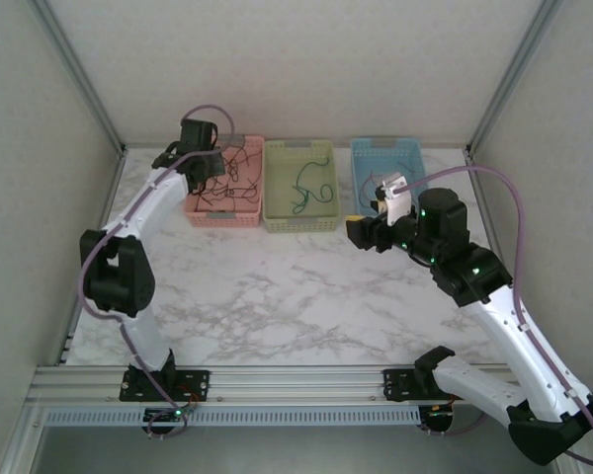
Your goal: Untangle the cables
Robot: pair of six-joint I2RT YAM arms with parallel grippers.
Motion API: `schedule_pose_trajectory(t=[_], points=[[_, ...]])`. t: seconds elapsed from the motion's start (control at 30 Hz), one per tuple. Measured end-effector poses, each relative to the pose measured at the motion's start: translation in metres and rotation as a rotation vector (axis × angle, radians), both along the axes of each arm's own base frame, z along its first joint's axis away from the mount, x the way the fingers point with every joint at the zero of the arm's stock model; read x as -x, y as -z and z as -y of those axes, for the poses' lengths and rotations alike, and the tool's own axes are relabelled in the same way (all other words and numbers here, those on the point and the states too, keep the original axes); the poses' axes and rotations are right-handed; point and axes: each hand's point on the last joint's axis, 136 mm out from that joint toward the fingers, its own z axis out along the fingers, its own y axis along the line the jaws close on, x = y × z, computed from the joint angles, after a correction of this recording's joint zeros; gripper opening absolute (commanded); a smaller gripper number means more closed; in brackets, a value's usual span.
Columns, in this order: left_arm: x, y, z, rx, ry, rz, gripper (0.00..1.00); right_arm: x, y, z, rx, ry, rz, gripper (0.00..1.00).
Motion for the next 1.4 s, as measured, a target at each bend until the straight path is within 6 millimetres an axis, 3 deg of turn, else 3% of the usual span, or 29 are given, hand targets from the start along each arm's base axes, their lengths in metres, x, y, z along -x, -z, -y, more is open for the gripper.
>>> schedule_pose_trajectory(t=[0.2,0.27,0.53,0.67,0.8,0.93,1.03,1.13,1.2,1.27,1.33,1.4], points=[[-0.019,0.029,-0.008,0.063,-0.02,-0.036,0.0,0.0,0.009,0.003,0.021,0.013,-0.017,0.71],[-0.022,0.037,-0.007,0.084,-0.015,-0.048,0.14,0.0,0.011,0.003,0.023,0.013,-0.021,0.71],[-0.025,0.064,-0.015,0.115,-0.027,-0.102,0.48,-0.001,0.014,0.002,0.028,0.013,-0.029,0.71],[-0.024,0.066,-0.02,0.098,-0.03,-0.112,0.55,-0.002,0.014,0.002,0.029,0.012,-0.031,0.71],[-0.019,0.063,-0.025,0.081,-0.045,-0.107,0.56,-0.002,0.015,0.001,0.03,0.012,-0.034,0.71],[0.007,0.035,-0.029,0.089,-0.044,-0.054,0.61,-0.003,0.019,0.001,0.026,0.017,-0.041,0.71],[0.041,-0.015,-0.037,0.1,-0.072,0.092,0.8,-0.009,0.027,0.003,0.023,0.05,-0.049,0.73],[0.083,-0.066,-0.053,0.117,-0.141,0.287,0.99,-0.018,0.039,0.012,0.027,0.126,-0.05,0.87],[0.111,-0.085,-0.07,0.12,-0.215,0.402,1.0,-0.026,0.049,0.022,0.032,0.202,-0.042,0.91],[0.131,-0.079,-0.088,0.105,-0.298,0.46,1.0,-0.036,0.06,0.034,0.04,0.288,-0.033,0.94],[0.144,-0.057,-0.102,0.075,-0.365,0.471,1.0,-0.048,0.076,0.052,0.051,0.391,-0.032,0.95],[0.154,-0.016,-0.111,0.028,-0.406,0.434,1.0,-0.059,0.098,0.073,0.064,0.501,-0.042,0.95]])
